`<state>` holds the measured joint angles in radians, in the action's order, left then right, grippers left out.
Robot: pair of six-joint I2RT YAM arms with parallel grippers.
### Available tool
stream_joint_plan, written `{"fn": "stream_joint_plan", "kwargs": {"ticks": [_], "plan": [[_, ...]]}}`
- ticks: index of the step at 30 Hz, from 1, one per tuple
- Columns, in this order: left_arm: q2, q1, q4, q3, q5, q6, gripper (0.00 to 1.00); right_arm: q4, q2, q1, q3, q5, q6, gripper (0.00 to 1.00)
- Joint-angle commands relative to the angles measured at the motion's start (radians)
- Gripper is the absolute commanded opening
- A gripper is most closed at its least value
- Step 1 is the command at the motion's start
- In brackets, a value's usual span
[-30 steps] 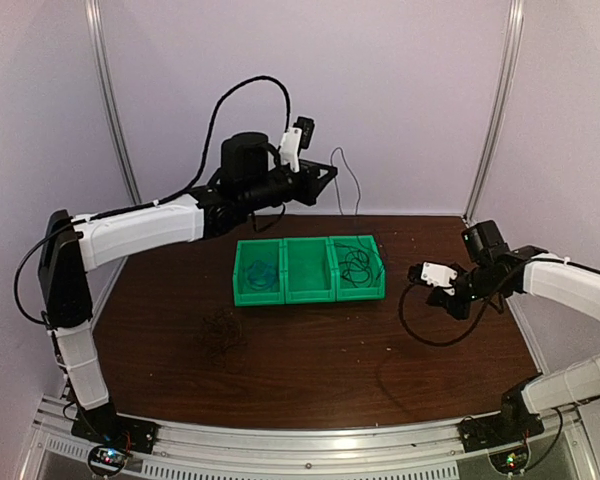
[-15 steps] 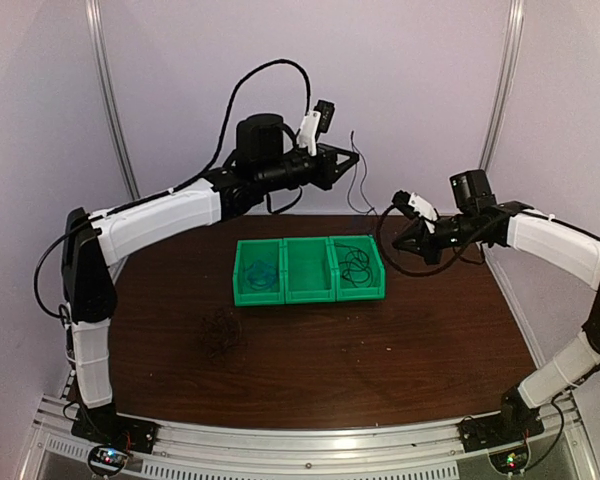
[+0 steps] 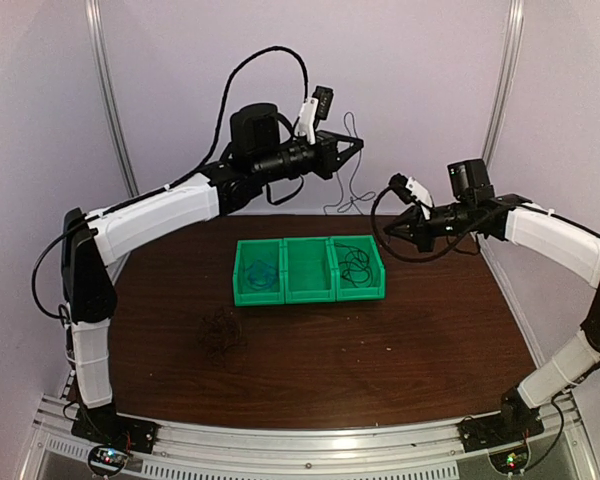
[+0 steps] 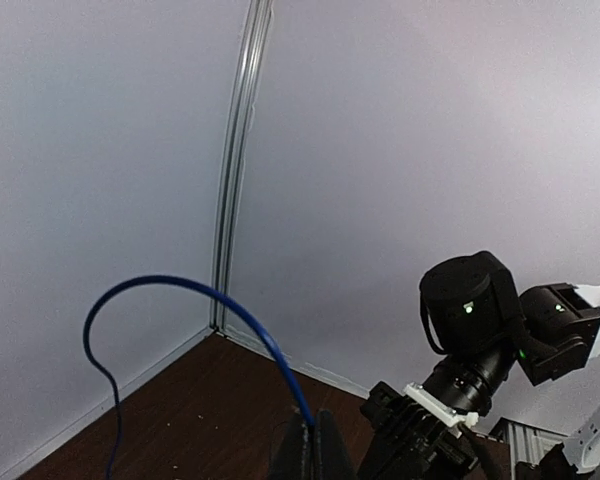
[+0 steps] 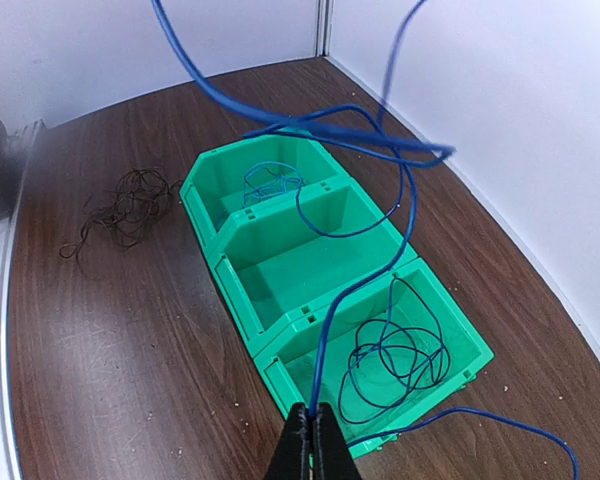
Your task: Untangle the cables
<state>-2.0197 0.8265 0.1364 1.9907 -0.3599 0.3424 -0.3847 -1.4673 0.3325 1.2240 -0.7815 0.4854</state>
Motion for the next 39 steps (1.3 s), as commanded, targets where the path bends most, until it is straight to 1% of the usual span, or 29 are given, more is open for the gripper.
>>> {"fn": "stream_joint_plan", "kwargs": {"ticks": [1, 8, 18, 25, 29, 34, 39], "plan": [[0.003, 0.003, 0.092, -0.070, -0.015, 0.036, 0.00, 0.043, 0.006, 0.010, 0.030, 0.003, -0.031, 0.00], [-0.016, 0.003, 0.098, -0.096, 0.002, 0.030, 0.00, 0.070, -0.084, 0.013, 0.025, 0.001, -0.031, 0.00], [-0.088, 0.003, 0.126, -0.053, -0.014, 0.073, 0.00, 0.122, -0.158, 0.013, -0.002, -0.011, -0.049, 0.00], [-0.163, 0.003, 0.249, -0.067, -0.034, 0.179, 0.00, 0.195, -0.212, 0.013, -0.026, -0.046, -0.103, 0.00], [-0.201, 0.002, 0.294, -0.028, -0.042, 0.223, 0.00, 0.218, -0.251, 0.013, -0.022, -0.081, -0.133, 0.00], [-0.233, 0.002, 0.339, 0.041, -0.084, 0.278, 0.00, 0.238, -0.232, 0.013, -0.037, -0.109, -0.154, 0.00], [-0.246, 0.001, 0.386, 0.042, -0.090, 0.315, 0.00, 0.248, -0.194, 0.012, -0.053, -0.086, -0.154, 0.00]]}}
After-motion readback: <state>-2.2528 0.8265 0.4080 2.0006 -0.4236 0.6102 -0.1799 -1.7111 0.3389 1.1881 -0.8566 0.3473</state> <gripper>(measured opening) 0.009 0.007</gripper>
